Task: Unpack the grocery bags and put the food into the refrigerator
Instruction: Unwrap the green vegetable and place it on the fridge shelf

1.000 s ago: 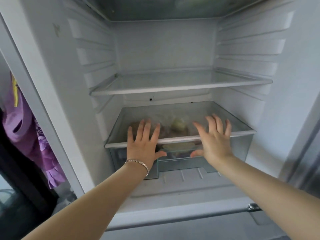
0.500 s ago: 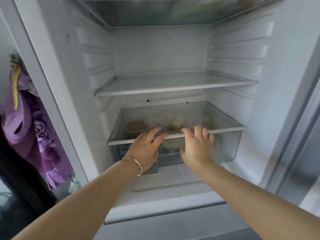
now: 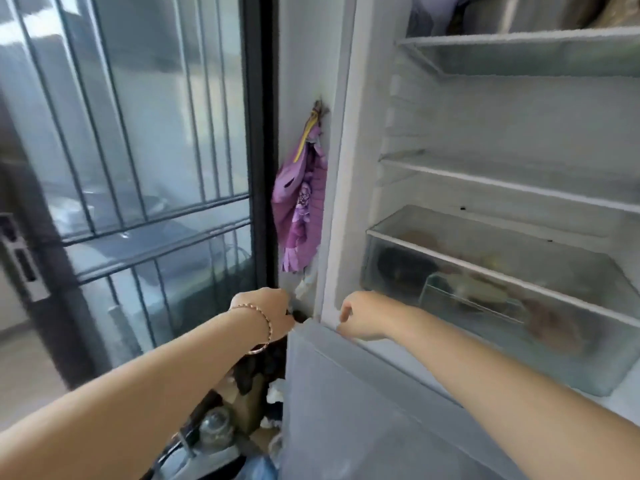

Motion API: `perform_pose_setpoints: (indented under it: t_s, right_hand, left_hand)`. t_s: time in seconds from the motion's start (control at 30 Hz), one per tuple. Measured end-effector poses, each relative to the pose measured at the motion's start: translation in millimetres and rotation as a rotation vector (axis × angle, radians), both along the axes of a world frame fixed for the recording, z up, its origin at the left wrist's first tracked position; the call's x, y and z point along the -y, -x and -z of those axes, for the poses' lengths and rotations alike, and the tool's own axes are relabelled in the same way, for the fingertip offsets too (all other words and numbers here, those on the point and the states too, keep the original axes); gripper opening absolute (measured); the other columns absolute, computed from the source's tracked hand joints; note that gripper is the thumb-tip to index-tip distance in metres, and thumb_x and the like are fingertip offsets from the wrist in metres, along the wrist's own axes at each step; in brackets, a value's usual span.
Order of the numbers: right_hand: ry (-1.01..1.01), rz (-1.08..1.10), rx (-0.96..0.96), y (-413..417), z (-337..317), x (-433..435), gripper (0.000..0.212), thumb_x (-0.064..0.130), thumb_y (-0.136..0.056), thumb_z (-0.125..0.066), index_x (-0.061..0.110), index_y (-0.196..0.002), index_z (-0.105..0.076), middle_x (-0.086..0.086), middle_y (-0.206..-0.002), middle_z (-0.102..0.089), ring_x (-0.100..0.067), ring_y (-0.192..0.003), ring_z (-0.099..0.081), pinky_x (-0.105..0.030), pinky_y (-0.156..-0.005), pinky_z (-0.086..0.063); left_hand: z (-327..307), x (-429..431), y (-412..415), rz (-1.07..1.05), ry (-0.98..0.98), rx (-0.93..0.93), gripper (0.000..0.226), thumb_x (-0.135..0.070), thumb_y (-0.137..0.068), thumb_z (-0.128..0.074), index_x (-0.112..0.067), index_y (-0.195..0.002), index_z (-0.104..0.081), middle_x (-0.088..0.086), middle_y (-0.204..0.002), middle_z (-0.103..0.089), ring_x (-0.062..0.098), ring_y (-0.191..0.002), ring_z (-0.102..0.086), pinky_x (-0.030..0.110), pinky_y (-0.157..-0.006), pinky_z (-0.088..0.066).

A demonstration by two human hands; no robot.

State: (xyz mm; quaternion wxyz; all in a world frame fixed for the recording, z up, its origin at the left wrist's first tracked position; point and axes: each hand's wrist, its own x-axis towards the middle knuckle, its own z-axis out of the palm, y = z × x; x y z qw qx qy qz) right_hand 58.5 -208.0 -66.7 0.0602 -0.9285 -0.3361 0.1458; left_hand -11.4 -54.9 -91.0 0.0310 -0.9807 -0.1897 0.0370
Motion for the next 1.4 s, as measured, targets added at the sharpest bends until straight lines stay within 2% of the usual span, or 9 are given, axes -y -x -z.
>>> perform_pose_setpoints:
  t_s: [0.13, 0.3, 0.67, 0.73, 0.83, 0.9, 0.97, 1.2, 1.4]
  right_hand:
    - [0.061, -0.29, 0.033, 76, -3, -44, 0.035, 0.026, -0.088, -0.052, 0.007, -0.115, -0.064, -0.013, -0.119, -0.064, -0.03, -0.107, -0.06, -0.037, -0.09, -0.051]
    - [0.052, -0.664, 0.068, 211, 0, -98, 0.033, 0.033, -0.091, -0.051, 0.011, -0.112, -0.061, -0.007, -0.117, -0.063, -0.026, -0.106, -0.059, -0.037, -0.089, -0.05]
    - [-0.033, -1.415, 0.04, 651, 45, -120, 0.029, 0.035, -0.091, -0.052, 0.024, -0.117, -0.059, -0.004, -0.123, -0.058, -0.026, -0.112, -0.055, -0.028, -0.087, -0.043]
    - [-0.045, -1.505, 0.021, 737, 55, -103, 0.025, 0.031, -0.092, -0.05, 0.022, -0.112, -0.061, -0.004, -0.117, -0.06, -0.027, -0.11, -0.056, -0.025, -0.081, -0.043]
    - [-0.009, -1.665, 0.022, 855, 65, -69, 0.018, 0.02, -0.092, -0.044, 0.017, -0.088, -0.061, -0.002, -0.085, -0.056, -0.025, -0.099, -0.058, -0.018, -0.061, -0.037]
    - [0.021, -1.799, 0.033, 927, 71, -46, 0.019, 0.016, -0.093, -0.043, 0.014, -0.092, -0.062, -0.005, -0.091, -0.058, -0.027, -0.102, -0.06, -0.023, -0.074, -0.045]
    - [0.025, -1.878, -0.002, 994, 74, -22, 0.021, 0.008, -0.093, -0.041, 0.007, -0.091, -0.062, -0.013, -0.106, -0.062, -0.031, -0.101, -0.06, -0.029, -0.073, -0.044]
    - [0.064, -2.162, -0.062, 1186, 86, 38, 0.026, 0.026, -0.093, -0.043, 0.014, -0.101, -0.064, -0.006, -0.104, -0.065, -0.026, -0.1, -0.061, -0.033, -0.082, -0.049]
    - [0.014, -2.343, -0.089, 1329, 110, 66, 0.018, 0.025, -0.089, -0.045, 0.02, -0.088, -0.062, 0.0, -0.093, -0.066, -0.023, -0.088, -0.063, -0.036, -0.079, -0.055]
  left_hand:
    - [9, -21, 119, -0.259, 0.012, 0.004, 0.028, -0.031, -0.094, -0.039, -0.015, -0.106, -0.059, 0.001, -0.107, -0.063, 0.025, -0.098, -0.061, 0.03, -0.068, -0.04]
    - [16, -30, 291, -0.628, 0.05, 0.07, 0.03, -0.025, -0.092, -0.04, -0.016, -0.11, -0.062, 0.005, -0.115, -0.063, 0.027, -0.103, -0.06, 0.03, -0.074, -0.043]
    - [41, 86, 758, -1.409, 0.132, 0.153, 0.027, -0.031, -0.091, -0.043, -0.018, -0.107, -0.06, 0.004, -0.118, -0.061, 0.026, -0.11, -0.057, 0.03, -0.084, -0.045]
    - [44, 127, 835, -1.535, 0.152, 0.174, 0.025, -0.031, -0.091, -0.043, -0.019, -0.105, -0.06, 0.003, -0.117, -0.061, 0.026, -0.109, -0.057, 0.029, -0.084, -0.044]
    - [47, 189, 938, -1.72, 0.17, 0.203, 0.022, -0.033, -0.09, -0.044, -0.022, -0.099, -0.06, 0.001, -0.113, -0.062, 0.025, -0.106, -0.058, 0.028, -0.081, -0.044]
    - [49, 228, 997, -1.826, 0.152, 0.223, 0.018, -0.032, -0.089, -0.044, -0.024, -0.093, -0.059, 0.0, -0.11, -0.064, 0.025, -0.102, -0.059, 0.029, -0.08, -0.044]
    - [51, 261, 1050, -1.925, 0.132, 0.246, 0.018, -0.031, -0.089, -0.043, -0.024, -0.093, -0.059, 0.0, -0.109, -0.064, 0.025, -0.102, -0.059, 0.029, -0.081, -0.045]
    - [72, 353, 1197, -2.23, 0.101, 0.327, 0.017, -0.03, -0.091, -0.043, -0.024, -0.09, -0.059, 0.0, -0.105, -0.065, 0.025, -0.096, -0.06, 0.028, -0.072, -0.041]
    - [91, 401, 1298, -2.497, 0.04, 0.437, 0.016, -0.025, -0.09, -0.044, -0.023, -0.091, -0.06, 0.0, -0.099, -0.065, 0.023, -0.09, -0.06, 0.025, -0.071, -0.04]
